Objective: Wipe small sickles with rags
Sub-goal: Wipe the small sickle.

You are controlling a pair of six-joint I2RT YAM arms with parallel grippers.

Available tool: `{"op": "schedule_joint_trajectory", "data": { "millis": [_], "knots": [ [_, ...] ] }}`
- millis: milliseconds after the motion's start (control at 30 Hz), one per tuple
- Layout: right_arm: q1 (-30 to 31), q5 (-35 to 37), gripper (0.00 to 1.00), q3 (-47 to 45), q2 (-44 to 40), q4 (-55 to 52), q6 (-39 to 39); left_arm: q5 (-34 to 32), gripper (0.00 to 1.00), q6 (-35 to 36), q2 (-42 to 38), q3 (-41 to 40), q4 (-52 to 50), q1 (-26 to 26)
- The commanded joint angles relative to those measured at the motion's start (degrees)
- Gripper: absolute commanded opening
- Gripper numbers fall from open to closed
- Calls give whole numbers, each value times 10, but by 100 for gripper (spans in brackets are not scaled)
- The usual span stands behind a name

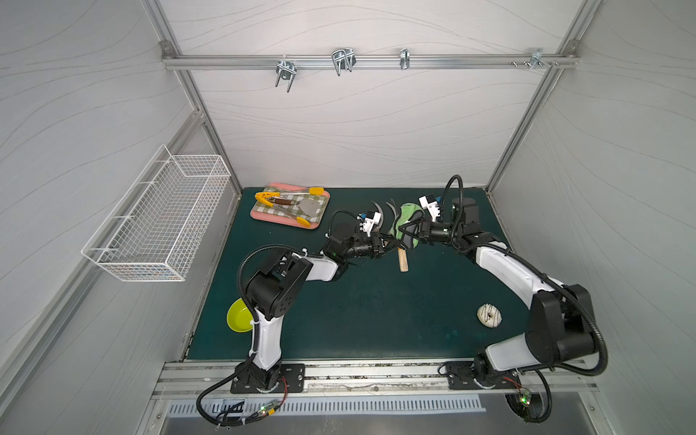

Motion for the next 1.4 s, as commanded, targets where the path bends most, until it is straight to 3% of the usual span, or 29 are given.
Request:
{"op": "schedule_joint_trajectory", "data": {
  "millis": [0,133,267,400,700,867,1367],
  "knots": [
    [12,10,9,-3,-39,-149,-54,-18,0,-3,-28,28,136,22],
    [-31,77,10,48,-63,-250,-128,-9,0,4,-37,4,125,24],
    [-54,193,10,100,-63,-332,-198,-4,0,5,-47,-20,124,24],
    [-61,205,9,113,-48,-324,-226,-2,0,-3,-53,-35,129,24],
    [-44,44,9,126,0,-207,-213,16,0,-23,-44,-22,125,6],
    [-29,-28,9,119,20,-141,-158,20,0,-7,-38,-7,94,-5],
    [36,-85,9,36,30,-57,-96,23,0,14,-29,33,60,5]
  ]
}}
